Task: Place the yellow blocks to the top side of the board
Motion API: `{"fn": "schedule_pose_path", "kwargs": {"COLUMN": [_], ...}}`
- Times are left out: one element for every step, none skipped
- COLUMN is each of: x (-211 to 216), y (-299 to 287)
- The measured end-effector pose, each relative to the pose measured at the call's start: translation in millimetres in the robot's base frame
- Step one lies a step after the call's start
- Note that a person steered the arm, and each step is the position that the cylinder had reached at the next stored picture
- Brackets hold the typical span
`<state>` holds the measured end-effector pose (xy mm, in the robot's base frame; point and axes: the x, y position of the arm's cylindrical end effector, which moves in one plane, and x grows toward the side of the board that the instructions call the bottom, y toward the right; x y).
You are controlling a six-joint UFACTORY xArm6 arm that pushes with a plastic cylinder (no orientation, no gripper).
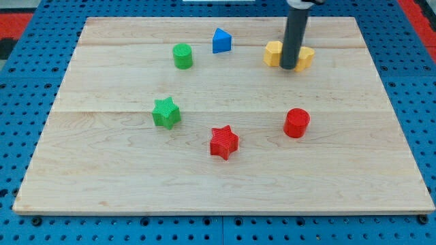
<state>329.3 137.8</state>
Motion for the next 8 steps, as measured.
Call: {"fn": "schedule_pose_path", "kwargs": {"x": [-2.2, 13.9, 5.9, -39.3, -63.3, -12.3, 41.7, 48.9], "y": [-7.0, 4.5, 71.7, 66.8, 53.9, 72.2, 72.3, 17.3]}}
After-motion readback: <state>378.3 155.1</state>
